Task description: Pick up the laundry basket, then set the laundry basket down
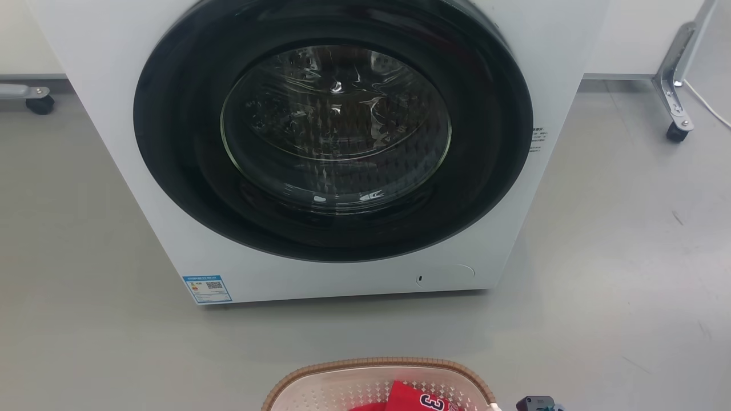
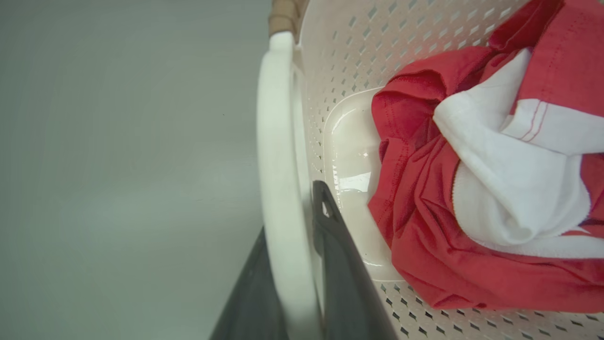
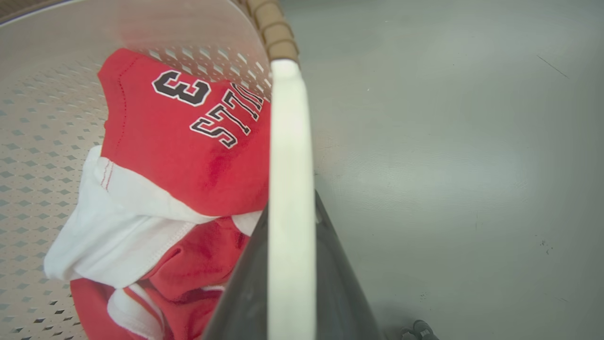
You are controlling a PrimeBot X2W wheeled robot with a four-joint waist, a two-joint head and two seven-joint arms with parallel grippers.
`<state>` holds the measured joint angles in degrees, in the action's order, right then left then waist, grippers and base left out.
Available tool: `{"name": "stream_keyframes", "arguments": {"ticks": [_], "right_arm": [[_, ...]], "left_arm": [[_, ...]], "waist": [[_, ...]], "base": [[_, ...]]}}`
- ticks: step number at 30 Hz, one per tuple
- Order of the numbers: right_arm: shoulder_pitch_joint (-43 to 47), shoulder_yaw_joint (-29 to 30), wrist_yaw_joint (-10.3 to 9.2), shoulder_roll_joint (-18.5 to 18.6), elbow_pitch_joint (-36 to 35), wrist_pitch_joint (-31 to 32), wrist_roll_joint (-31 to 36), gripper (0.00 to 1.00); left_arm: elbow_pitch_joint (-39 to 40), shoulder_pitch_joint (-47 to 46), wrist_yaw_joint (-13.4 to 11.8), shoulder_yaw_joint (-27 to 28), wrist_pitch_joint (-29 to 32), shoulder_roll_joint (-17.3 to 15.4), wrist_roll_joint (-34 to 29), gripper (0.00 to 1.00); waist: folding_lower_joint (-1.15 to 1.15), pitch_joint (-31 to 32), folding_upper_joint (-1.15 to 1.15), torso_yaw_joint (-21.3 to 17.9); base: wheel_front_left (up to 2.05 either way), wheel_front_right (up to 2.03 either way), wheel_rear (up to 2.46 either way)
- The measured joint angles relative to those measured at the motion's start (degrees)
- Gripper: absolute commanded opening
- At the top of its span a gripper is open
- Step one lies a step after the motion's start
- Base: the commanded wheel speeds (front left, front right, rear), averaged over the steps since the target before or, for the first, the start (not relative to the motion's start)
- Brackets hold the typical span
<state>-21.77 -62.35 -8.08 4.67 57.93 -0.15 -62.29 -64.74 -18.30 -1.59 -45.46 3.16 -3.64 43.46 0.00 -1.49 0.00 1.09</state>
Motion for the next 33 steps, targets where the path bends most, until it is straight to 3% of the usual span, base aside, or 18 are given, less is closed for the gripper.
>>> {"name": "stream_keyframes", "arguments": {"ticks": [13, 33], "right_arm": [[-0.4, -1.0, -0.01, 0.1, -0.1, -0.9, -1.9, 0.0], [-17.1, -0.9, -0.07, 0.4, 1.2, -3.1, -1.7, 0.0]], "left_arm": [[-0.2, -0.2, -0.4, -0.8, -0.7, 0.0, 0.3, 0.0], [0.4, -14.6, -0.7, 0.9, -3.4, -0.9, 0.4, 0.0]], "waist": [[0.0, -1.1, 0.0, -0.2], [0.01, -12.8, 0.0, 0.2]], "base": [[0.0, 0.0, 0.0], [0.0, 0.0, 0.0]]}}
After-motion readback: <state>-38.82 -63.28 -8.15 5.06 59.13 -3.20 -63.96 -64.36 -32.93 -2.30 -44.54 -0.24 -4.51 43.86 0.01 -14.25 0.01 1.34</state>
